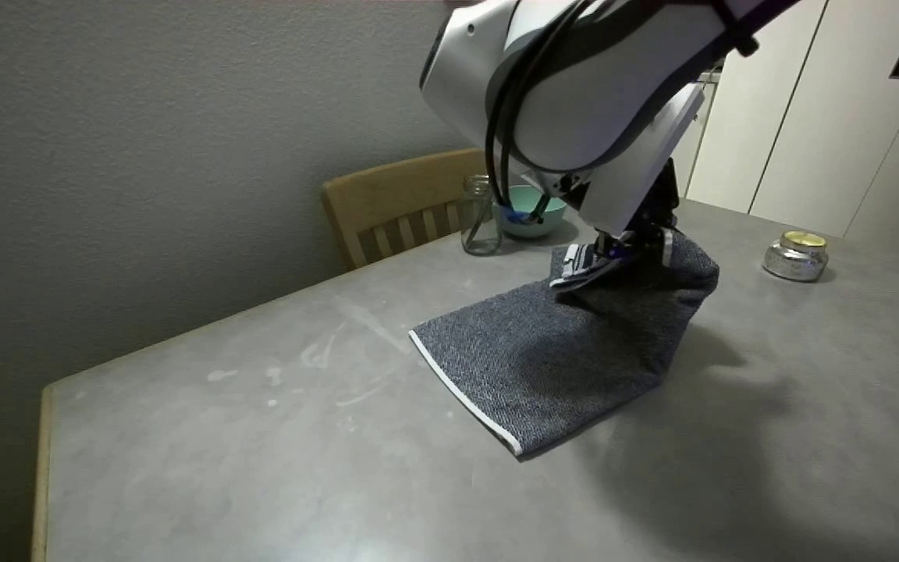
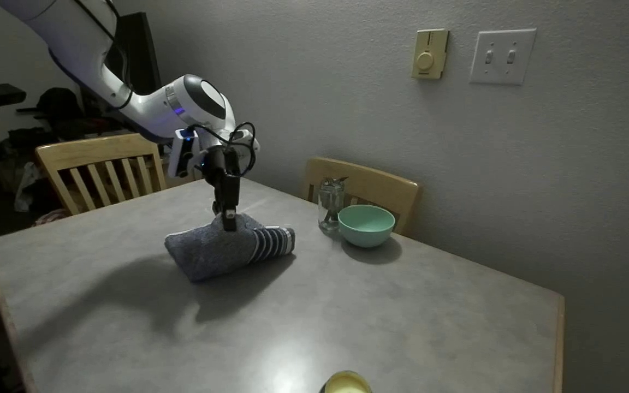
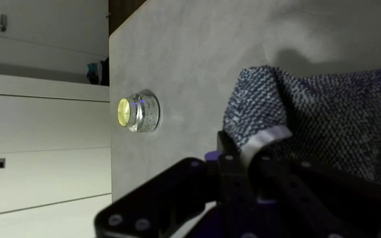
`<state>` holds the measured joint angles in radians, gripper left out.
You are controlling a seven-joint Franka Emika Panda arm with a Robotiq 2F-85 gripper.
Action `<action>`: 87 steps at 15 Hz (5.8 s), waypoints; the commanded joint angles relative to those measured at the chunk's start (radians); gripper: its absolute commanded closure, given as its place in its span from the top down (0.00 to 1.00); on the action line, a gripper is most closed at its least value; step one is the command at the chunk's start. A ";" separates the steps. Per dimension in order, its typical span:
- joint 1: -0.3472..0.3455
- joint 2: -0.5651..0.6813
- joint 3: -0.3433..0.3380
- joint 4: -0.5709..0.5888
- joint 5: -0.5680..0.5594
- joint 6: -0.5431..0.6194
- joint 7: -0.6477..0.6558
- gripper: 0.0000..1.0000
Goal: Unfold the towel
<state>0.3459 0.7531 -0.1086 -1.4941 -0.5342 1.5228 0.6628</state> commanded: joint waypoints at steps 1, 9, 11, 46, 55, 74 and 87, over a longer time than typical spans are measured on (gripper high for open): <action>-0.004 0.001 0.012 -0.010 0.050 -0.048 0.130 0.34; 0.077 0.036 0.080 0.077 0.029 -0.193 0.276 0.83; 0.095 0.079 0.117 0.134 0.035 -0.186 0.234 0.98; -0.052 0.055 0.074 0.070 0.309 0.004 0.365 1.00; -0.207 0.068 0.020 -0.026 0.445 0.165 0.402 1.00; -0.145 0.136 -0.034 0.061 0.374 0.304 1.009 1.00; -0.050 0.195 -0.139 0.084 0.142 0.373 1.428 1.00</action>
<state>0.2638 0.9147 -0.2094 -1.4223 -0.3232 1.8842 1.9842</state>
